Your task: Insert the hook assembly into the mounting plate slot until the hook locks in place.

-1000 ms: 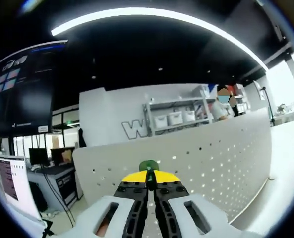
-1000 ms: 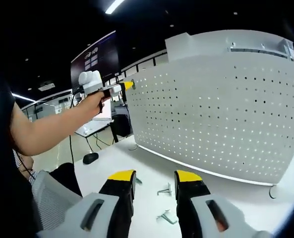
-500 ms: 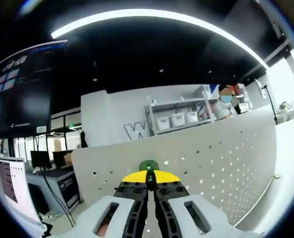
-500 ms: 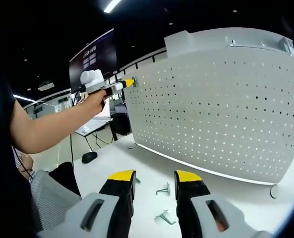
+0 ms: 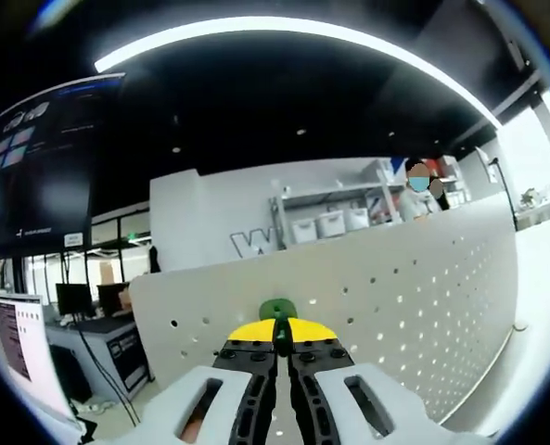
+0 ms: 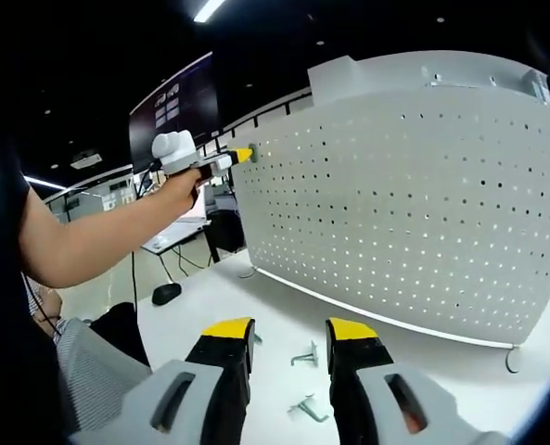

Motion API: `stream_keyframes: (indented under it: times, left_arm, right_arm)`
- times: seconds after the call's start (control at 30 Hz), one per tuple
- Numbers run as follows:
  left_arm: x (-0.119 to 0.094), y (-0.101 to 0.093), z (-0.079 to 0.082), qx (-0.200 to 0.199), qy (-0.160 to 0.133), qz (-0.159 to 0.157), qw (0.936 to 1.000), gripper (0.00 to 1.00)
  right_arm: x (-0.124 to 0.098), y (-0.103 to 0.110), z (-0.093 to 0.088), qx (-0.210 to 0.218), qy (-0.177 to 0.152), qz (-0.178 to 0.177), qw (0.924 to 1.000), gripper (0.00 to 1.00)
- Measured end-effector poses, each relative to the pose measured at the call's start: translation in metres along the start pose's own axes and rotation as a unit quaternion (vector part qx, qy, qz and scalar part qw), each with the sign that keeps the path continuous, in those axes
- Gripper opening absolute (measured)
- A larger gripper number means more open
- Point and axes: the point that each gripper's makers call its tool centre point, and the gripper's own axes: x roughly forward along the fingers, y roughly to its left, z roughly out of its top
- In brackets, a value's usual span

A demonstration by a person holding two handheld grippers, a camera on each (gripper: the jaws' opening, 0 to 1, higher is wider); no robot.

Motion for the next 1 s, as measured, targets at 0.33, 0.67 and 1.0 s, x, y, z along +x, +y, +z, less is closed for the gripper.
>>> stream_keyframes:
  times: [0.33,0.67,1.0]
  left_arm:
    - [0.0025,0.001,0.0002,0.014,0.011,-0.033,0.9993,0.03]
    - [0.0053,-0.0017,0.0016,0.041,0.022,-0.024,0.9986,0.03]
    - [0.0042,-0.0067,0.0031,0.061,0.015,0.0,0.998,0.03]
  right_arm:
    - [0.0005,-0.0012,-0.0014,0.001,0.003,-0.002,1.0,0.29]
    - [0.0026,0.0003,-0.0014,0.0,0.004,0.001,1.0,0.29]
    - [0.0021,0.0003,-0.0037,0.004,0.005,0.001,1.0,0.29]
